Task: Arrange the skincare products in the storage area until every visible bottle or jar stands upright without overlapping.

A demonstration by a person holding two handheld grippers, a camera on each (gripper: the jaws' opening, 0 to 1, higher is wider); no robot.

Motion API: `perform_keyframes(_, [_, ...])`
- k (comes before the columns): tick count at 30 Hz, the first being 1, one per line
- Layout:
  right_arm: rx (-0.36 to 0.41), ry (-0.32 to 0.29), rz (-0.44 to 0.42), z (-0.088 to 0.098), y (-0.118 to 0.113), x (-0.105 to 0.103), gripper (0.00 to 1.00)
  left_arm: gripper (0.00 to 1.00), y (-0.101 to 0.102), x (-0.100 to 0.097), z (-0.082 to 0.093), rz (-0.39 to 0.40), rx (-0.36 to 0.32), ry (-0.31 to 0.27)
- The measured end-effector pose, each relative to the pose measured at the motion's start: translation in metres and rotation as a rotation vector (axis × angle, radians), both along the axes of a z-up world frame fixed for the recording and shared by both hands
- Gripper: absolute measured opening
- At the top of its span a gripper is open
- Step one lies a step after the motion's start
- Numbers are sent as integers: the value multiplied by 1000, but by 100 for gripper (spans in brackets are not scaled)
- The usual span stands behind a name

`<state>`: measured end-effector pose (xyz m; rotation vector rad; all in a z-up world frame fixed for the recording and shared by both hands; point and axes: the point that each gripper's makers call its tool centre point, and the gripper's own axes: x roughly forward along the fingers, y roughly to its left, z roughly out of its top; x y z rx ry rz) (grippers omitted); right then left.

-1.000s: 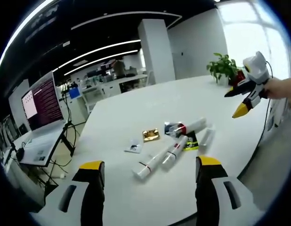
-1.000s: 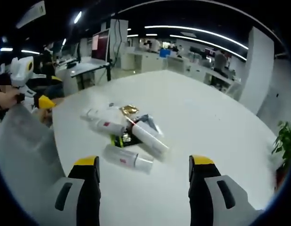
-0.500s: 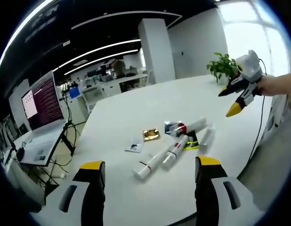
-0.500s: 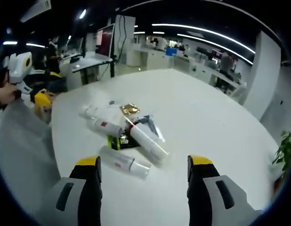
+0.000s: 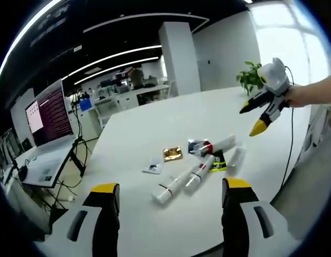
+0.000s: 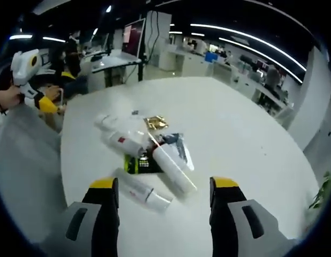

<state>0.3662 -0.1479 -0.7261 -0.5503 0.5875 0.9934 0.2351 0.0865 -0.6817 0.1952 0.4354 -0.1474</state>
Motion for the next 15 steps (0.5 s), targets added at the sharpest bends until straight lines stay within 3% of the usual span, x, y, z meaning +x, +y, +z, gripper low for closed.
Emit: perform_keyframes(15, [-119, 24, 162, -29, 31, 20, 58, 74, 1, 0, 1, 11, -6, -2])
